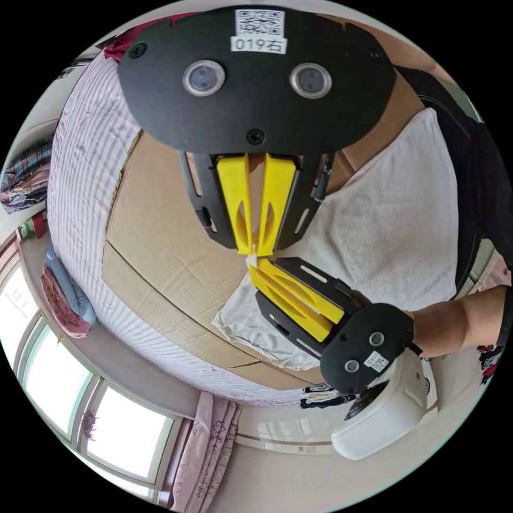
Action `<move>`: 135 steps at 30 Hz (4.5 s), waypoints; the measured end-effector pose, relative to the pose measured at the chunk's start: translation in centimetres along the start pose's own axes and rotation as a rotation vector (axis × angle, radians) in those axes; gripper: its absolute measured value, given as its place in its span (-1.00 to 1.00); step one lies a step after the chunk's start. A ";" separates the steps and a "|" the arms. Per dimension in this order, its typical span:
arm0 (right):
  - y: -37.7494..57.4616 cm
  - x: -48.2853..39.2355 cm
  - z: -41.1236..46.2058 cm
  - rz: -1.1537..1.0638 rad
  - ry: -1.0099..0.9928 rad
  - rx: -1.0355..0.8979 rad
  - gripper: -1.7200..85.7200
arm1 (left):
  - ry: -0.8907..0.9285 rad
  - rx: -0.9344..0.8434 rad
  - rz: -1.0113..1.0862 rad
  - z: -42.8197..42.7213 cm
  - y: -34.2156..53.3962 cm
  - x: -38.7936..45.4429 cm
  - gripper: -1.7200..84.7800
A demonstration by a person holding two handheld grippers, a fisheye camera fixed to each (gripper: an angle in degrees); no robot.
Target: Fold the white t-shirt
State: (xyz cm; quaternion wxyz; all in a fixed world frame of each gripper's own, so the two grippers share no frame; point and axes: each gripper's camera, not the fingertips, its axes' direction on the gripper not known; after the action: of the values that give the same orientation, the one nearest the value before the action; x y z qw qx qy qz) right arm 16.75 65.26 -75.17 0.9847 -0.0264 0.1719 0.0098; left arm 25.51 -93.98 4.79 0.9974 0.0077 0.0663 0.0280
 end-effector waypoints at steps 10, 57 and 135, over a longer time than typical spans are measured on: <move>1.5 -0.6 -1.2 0.113 -0.057 0.067 -0.77 | -0.030 0.024 -0.037 -4.3 -0.9 2.8 -0.93; 0.9 -8.6 18.5 -0.353 0.536 -0.065 -0.97 | -0.028 0.055 0.088 -9.0 -0.8 9.4 -0.95; 7.9 7.5 47.3 -0.443 0.843 -0.041 -0.98 | 0.529 -0.101 -1.011 11.3 25.4 -29.4 -0.81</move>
State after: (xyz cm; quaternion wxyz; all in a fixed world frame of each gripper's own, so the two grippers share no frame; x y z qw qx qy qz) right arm 39.62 75.87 -33.63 0.8067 -0.0836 0.5466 -0.2085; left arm -3.43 -70.44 20.36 0.8354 -0.0801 0.3075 -0.4485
